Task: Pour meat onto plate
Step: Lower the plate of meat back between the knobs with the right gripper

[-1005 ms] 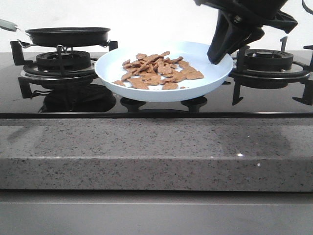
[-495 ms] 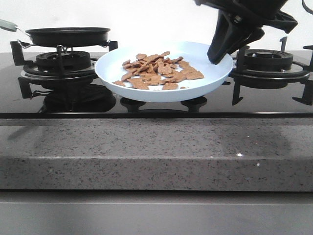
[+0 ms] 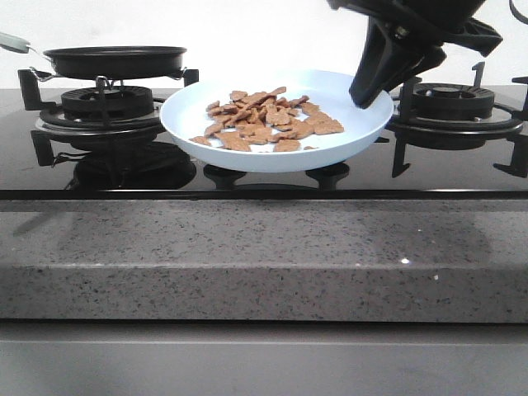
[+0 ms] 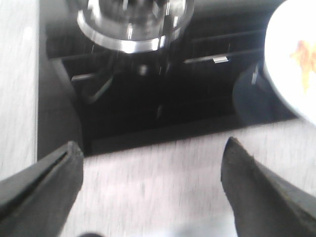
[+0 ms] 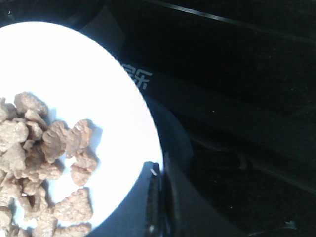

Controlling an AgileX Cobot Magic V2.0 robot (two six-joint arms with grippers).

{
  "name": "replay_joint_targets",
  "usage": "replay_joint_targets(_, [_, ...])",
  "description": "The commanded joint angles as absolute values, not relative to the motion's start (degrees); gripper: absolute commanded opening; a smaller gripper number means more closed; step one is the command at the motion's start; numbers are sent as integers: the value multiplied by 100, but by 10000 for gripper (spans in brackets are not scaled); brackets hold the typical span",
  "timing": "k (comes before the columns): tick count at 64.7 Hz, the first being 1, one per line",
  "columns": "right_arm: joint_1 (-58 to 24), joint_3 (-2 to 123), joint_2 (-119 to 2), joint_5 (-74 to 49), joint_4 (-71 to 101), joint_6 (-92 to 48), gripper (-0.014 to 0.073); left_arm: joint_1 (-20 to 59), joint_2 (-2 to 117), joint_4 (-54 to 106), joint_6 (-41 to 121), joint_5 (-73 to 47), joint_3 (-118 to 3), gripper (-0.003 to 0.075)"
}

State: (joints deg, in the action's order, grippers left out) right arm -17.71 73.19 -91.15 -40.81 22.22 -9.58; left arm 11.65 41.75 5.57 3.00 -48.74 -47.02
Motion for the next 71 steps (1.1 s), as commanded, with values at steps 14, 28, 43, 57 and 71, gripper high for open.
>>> replay_joint_targets(14, [-1779,7451,-8902,-3778,2340,-1032,-111,1215,3622,571,241,-4480,-4534,566])
replay_joint_targets(28, [-1763,7582,-8902,-4043,2353,-1026,-111,1215,3622,571,241,-4478,-4534,566])
replay_joint_targets(43, [-1229,8626,-9165,-4774,2476,-1026,-111,1215,3622,571,241,-4276,-4534,566])
replay_joint_targets(57, [-910,9770,-9986,-5236,2549,-1026,-111,1215,3622,582,241,-4167,-4534,566])
replay_joint_targets(71, [-905,10778,-10899,-5359,2544,-1026,-111,1215,3622,582,241,-4167,-4534,566])
